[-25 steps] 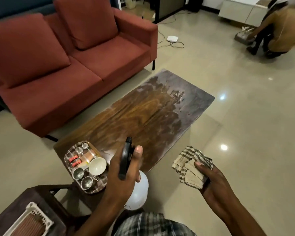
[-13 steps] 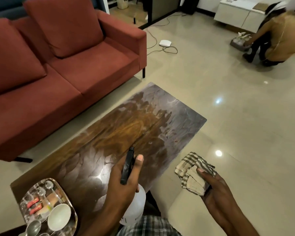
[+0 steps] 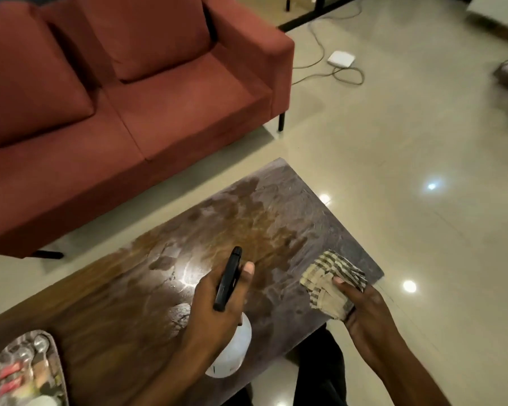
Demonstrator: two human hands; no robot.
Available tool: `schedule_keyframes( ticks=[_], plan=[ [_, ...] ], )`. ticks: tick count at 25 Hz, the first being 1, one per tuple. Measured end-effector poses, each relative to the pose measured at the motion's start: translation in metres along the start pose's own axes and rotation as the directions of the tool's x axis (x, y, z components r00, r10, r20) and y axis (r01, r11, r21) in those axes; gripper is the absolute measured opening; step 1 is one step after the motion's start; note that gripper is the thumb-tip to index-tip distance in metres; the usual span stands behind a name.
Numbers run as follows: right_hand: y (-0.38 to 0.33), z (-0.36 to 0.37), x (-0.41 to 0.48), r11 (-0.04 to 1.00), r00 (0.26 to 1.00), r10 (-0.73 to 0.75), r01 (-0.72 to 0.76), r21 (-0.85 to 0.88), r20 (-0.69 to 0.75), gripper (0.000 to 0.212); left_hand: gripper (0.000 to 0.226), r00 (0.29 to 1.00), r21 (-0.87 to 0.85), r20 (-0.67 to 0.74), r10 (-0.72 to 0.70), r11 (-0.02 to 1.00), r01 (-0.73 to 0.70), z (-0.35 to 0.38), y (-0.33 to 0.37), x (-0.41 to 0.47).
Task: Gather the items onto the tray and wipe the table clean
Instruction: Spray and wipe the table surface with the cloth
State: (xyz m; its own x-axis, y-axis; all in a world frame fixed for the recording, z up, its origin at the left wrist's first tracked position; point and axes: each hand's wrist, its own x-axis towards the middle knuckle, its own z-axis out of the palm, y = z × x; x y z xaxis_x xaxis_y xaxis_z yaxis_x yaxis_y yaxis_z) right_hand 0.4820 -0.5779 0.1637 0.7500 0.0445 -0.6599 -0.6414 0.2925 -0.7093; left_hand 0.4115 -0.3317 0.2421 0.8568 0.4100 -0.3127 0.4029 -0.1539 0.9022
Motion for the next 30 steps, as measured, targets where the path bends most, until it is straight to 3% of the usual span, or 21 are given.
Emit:
schedule_keyframes(
  ticks=[5,8,11,16,20,22,24,28,30],
  plan=[
    [-0.041,-0.025,0.158,0.954,0.999,0.044,-0.033,-0.298,0.031,0.022,0.056,0.989,0.018,-0.094,-0.117,0.993,0.119,0.087,-0.025,0.108],
    [-0.053,-0.029,0.248,0.875,0.989,-0.04,0.103,-0.474,0.142,0.027,0.057,0.98,0.02,-0.112,-0.167,0.985,0.17,0.134,-0.057,0.181],
    [-0.051,-0.019,0.318,0.765,0.975,-0.161,0.223,-0.605,0.156,0.028,0.061,0.978,0.038,-0.112,-0.176,0.983,0.181,0.162,-0.091,0.24],
    [-0.05,0.006,0.391,0.654,0.948,-0.284,0.299,-0.695,0.141,0.029,0.068,0.965,0.075,-0.135,-0.225,0.969,0.236,0.174,-0.124,0.289],
    [-0.048,0.024,0.438,0.582,0.909,-0.402,0.349,-0.734,0.113,0.032,0.061,0.969,0.106,-0.103,-0.226,0.966,0.237,0.169,-0.14,0.294],
    [-0.047,0.05,0.459,0.409,0.857,-0.467,0.429,-0.806,0.22,0.042,0.057,0.964,0.082,-0.078,-0.253,0.962,0.259,0.163,-0.145,0.29],
    [-0.033,0.087,0.49,0.158,0.817,-0.427,0.49,-0.857,0.388,0.055,0.057,0.956,0.067,-0.055,-0.288,0.954,0.291,0.158,-0.15,0.285],
    [0.025,0.15,0.505,-0.347,0.769,-0.112,0.563,-0.75,0.629,0.067,0.043,0.924,0.017,-0.069,-0.375,0.926,0.377,0.153,-0.152,0.281],
    [0.043,0.134,0.478,-0.446,0.58,0.165,0.766,-0.464,0.798,0.067,0.039,0.903,0.016,-0.069,-0.423,0.905,0.425,0.15,-0.152,0.285]
  ],
)
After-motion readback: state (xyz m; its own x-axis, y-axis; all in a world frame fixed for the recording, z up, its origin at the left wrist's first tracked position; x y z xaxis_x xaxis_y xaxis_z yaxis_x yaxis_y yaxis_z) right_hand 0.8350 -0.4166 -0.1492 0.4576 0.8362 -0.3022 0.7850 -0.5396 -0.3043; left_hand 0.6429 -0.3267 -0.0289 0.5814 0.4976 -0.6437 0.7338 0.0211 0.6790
